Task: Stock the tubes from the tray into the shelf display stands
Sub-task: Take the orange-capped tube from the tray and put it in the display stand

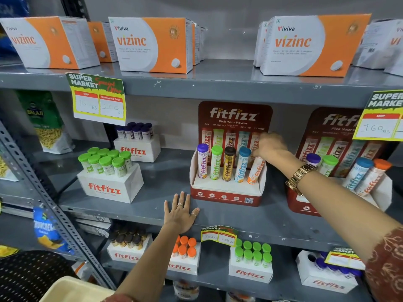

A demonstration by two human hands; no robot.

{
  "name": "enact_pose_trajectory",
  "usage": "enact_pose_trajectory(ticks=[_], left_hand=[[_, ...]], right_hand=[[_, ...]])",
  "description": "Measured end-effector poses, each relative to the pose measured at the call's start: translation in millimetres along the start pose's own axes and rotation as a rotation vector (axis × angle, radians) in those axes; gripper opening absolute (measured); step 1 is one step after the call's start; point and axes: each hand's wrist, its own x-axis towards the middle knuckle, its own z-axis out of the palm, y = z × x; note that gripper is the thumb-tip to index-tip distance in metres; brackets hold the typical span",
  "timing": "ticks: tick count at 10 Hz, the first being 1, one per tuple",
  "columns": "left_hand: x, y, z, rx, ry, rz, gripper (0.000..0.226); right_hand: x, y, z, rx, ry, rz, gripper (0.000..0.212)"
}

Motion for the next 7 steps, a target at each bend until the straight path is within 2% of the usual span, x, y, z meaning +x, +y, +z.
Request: enact_pose_trajectory(ticks=[2,3,5,6,7], left_hand=[[0,1,-1,0.003,0.002,-0.004,0.066],[-1,1,-1,-0.001,0.009,-0.001,0.066],[-5,-1,0,-0.016,0.054,0.023,0.065],[-13,-5,3,-0.034,0.137,0.029,0.065],[-34,-25,8,-0.05,0.279,-0.005,0.063]], right_hand=[[1,1,16,-0.014,0.009,-0.019,0.047],[1,-1,19,-0.094,0.062,-0.017,0.048],[-5,-4,8,-0.215,-0.021,0.0,0.044],[-11,-13,4,-0.251,-0.024,-0.007,0.047],[-28,-39,5,-0.215,0.124,-0.092,0.052]])
